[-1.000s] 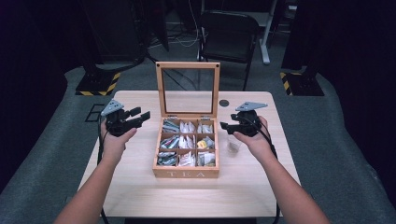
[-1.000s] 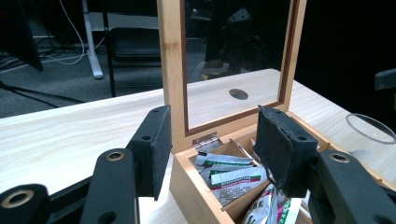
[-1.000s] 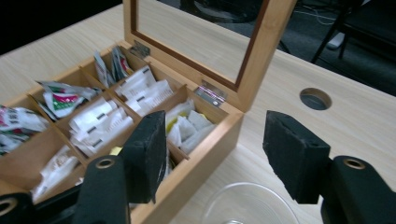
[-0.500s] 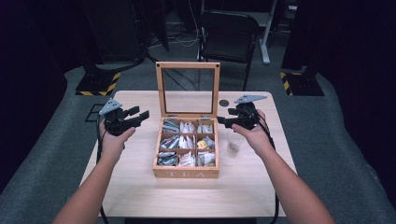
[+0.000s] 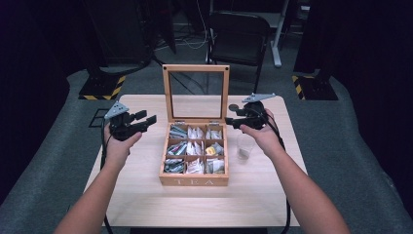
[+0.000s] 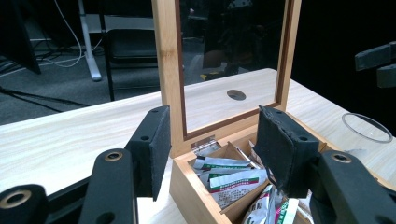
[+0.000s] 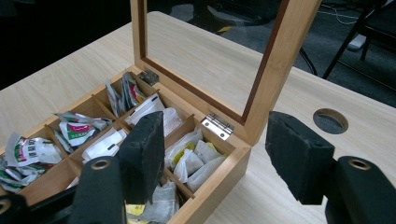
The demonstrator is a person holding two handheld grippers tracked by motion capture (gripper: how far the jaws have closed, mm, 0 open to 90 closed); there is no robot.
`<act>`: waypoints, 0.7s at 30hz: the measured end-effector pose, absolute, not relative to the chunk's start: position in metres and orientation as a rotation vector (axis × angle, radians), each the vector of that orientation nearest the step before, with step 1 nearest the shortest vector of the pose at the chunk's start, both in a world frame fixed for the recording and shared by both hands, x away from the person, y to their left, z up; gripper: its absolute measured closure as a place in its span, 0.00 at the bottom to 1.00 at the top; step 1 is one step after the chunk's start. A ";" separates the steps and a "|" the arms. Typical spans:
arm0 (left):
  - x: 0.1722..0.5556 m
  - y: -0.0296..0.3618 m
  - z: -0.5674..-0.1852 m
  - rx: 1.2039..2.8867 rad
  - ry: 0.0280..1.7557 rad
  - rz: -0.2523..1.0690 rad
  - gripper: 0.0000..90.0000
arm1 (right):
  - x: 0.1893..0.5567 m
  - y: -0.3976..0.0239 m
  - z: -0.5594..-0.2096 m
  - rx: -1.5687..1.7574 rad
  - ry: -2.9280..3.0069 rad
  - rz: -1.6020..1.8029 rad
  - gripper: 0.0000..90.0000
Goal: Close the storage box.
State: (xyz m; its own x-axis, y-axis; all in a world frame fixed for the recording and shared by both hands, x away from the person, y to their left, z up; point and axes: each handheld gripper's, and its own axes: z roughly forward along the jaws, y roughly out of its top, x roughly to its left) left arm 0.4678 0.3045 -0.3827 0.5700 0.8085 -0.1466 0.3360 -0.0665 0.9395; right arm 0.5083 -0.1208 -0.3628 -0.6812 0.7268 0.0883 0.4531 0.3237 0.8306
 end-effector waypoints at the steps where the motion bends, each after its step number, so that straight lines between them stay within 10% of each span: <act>1: 0.468 0.304 -0.383 1.653 0.972 0.511 0.50 | 0.509 -0.120 -0.363 1.067 2.291 1.287 0.42; 21: 0.471 0.303 -0.382 1.657 0.986 0.516 0.52 | 0.534 -0.113 -0.354 1.090 2.258 1.272 0.43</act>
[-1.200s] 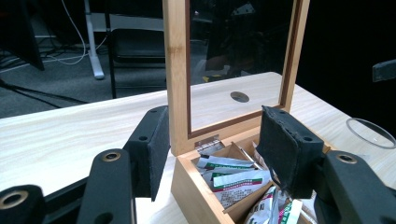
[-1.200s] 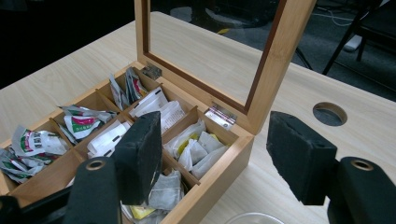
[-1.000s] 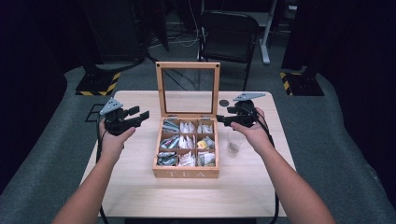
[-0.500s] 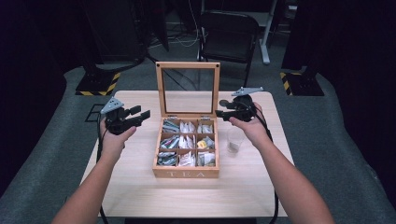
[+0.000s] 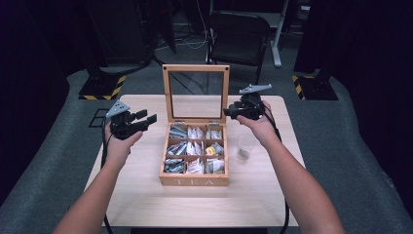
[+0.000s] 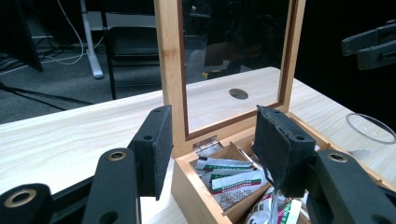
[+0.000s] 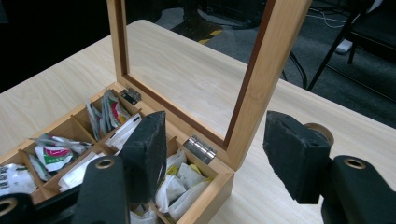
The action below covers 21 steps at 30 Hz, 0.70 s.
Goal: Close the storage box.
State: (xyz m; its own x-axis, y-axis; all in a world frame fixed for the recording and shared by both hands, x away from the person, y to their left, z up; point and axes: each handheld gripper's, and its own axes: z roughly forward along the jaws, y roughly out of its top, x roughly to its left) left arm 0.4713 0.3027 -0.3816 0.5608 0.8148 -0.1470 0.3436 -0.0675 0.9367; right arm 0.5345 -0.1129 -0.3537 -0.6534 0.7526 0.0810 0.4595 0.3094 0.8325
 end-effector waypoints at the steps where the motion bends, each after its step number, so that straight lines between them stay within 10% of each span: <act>1: 0.472 0.303 -0.381 1.657 0.988 0.514 0.52 | 0.536 -0.113 -0.354 1.085 2.260 1.273 0.43; 21: 0.477 0.304 -0.382 1.654 0.989 0.516 0.51 | 0.562 -0.108 -0.368 1.066 2.250 1.270 0.44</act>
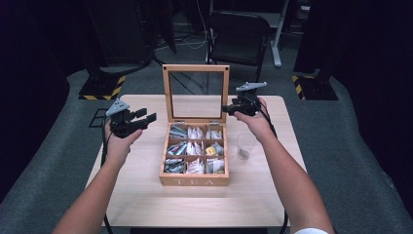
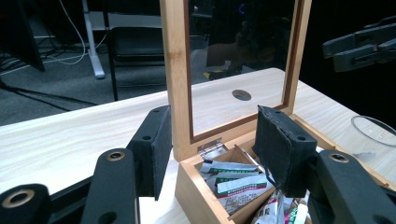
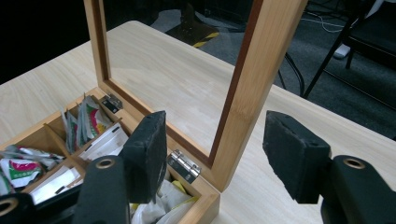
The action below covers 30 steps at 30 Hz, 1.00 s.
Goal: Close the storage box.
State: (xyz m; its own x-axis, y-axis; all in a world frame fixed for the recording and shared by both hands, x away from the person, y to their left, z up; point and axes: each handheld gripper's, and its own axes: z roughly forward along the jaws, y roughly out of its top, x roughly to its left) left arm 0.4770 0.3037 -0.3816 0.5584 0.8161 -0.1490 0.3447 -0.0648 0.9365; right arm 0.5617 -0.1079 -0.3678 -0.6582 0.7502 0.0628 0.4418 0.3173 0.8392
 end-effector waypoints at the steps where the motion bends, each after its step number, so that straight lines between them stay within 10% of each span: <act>1: 0.478 0.303 -0.382 1.654 0.990 0.516 0.51 | 0.563 -0.108 -0.369 1.062 2.248 1.269 0.44; 30: 0.473 0.302 -0.380 1.671 0.986 0.526 0.51 | 0.593 -0.092 -0.384 1.100 2.240 1.256 0.44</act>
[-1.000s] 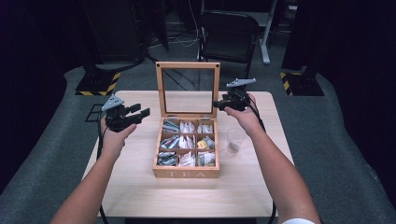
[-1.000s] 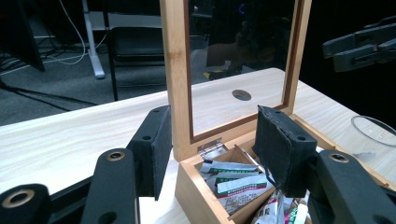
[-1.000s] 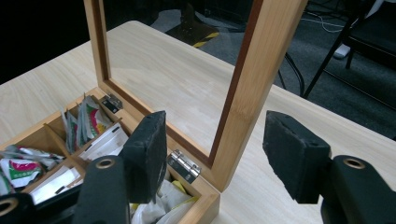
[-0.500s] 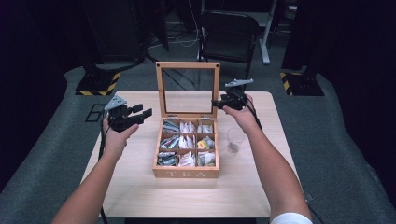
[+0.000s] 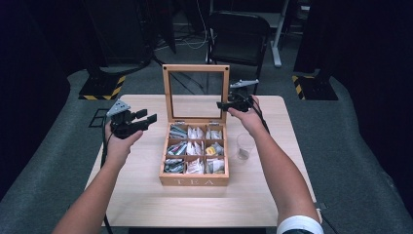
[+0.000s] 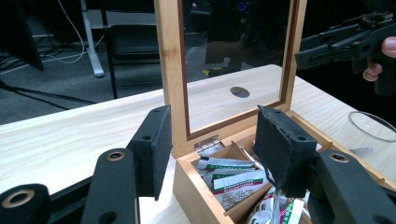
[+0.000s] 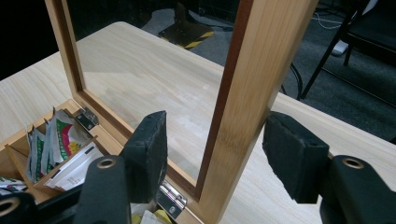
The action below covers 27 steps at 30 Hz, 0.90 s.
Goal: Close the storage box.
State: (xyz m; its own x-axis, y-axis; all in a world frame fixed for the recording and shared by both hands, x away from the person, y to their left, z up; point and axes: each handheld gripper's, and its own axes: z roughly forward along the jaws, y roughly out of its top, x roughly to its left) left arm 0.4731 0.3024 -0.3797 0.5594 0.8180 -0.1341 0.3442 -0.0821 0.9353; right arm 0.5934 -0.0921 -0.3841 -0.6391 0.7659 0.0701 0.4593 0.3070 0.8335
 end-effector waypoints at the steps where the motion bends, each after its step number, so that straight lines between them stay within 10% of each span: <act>1: 0.473 0.302 -0.380 1.670 0.987 0.526 0.51 | 0.595 -0.092 -0.384 1.092 2.246 1.248 0.44; 27: 0.506 0.288 -0.381 1.688 0.985 0.517 0.52 | 0.584 -0.096 -0.375 1.116 2.210 1.233 0.72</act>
